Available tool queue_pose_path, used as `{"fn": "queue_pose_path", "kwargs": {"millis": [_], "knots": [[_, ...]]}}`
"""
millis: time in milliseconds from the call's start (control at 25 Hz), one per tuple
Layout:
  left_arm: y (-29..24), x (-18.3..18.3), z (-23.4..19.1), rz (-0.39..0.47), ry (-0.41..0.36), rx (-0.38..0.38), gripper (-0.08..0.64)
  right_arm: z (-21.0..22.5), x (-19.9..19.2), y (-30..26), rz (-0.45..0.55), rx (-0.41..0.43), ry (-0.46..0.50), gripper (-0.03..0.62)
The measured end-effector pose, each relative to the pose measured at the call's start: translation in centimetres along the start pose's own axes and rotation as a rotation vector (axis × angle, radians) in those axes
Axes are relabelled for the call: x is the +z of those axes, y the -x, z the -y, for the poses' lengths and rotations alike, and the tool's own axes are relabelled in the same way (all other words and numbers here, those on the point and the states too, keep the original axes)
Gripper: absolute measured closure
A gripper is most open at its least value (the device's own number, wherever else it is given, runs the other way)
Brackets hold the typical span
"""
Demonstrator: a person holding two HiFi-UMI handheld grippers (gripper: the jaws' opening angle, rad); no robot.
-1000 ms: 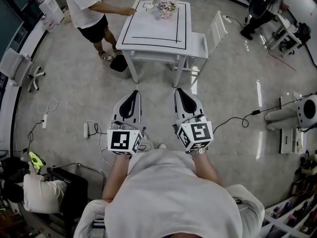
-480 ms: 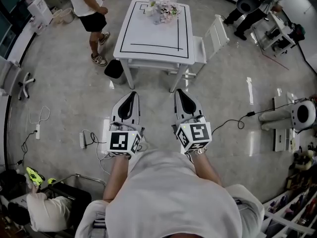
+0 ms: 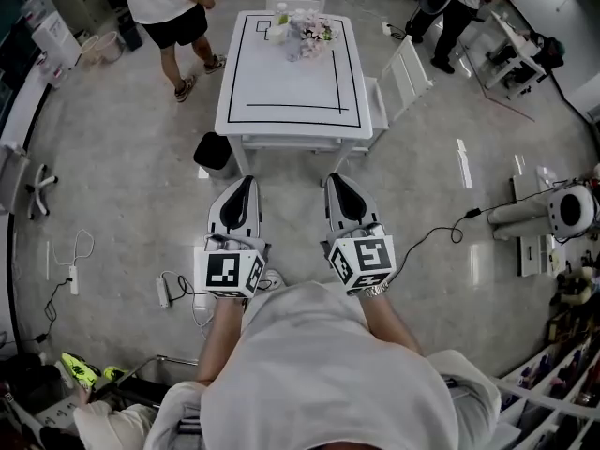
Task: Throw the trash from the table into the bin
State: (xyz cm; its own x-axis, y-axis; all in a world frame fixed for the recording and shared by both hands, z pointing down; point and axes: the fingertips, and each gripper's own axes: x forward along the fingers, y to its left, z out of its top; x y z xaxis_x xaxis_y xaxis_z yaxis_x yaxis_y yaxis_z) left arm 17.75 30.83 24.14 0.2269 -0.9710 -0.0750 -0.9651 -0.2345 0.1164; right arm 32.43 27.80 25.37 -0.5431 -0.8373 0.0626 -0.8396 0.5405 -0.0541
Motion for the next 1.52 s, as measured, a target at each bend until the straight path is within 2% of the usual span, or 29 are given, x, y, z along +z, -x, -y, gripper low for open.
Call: {"fn": "queue_pose_path", "kwargs": {"millis": [240, 480, 760, 920, 1120, 1360, 1520], "knots": [[-3.7, -1.4, -1.1, -0.028, -0.015, -0.007, 0.554, 1.8, -0.2, -3.7, -0.007, -0.010, -0.003, 0.581], [-10.7, -2.1, -1.8, -0.024, -0.041, -0.007, 0.554, 6.1, -0.6, -9.7, 0.002, 0.006, -0.041, 0.581], [-20.5, -0.3, -3.6, 0.007, -0.081, 0.015, 0.554, 11.0, 1.2, -17.3, 0.049, 0.073, -0.054, 0.581], [-24.9, 0.2, -3.1, 0.011, -0.104, 0.043, 0.554, 14.6, 1.9, -19.8, 0.045, 0.092, -0.072, 0.581], [-28.8, -2.0, -1.8, -0.047, -0.094, 0.068, 0.554, 19.9, 1.3, -21.0, 0.027, 0.040, -0.121, 0.581], [-33.4, -3.1, -1.6, -0.083, -0.109, 0.038, 0.554, 23.7, 0.2, -22.0, 0.000, -0.031, -0.160, 0.581], [-36.8, -4.5, -2.6, -0.093, -0.088, 0.028, 0.552, 25.7, -1.2, -22.7, -0.039, -0.080, -0.165, 0.581]]}}
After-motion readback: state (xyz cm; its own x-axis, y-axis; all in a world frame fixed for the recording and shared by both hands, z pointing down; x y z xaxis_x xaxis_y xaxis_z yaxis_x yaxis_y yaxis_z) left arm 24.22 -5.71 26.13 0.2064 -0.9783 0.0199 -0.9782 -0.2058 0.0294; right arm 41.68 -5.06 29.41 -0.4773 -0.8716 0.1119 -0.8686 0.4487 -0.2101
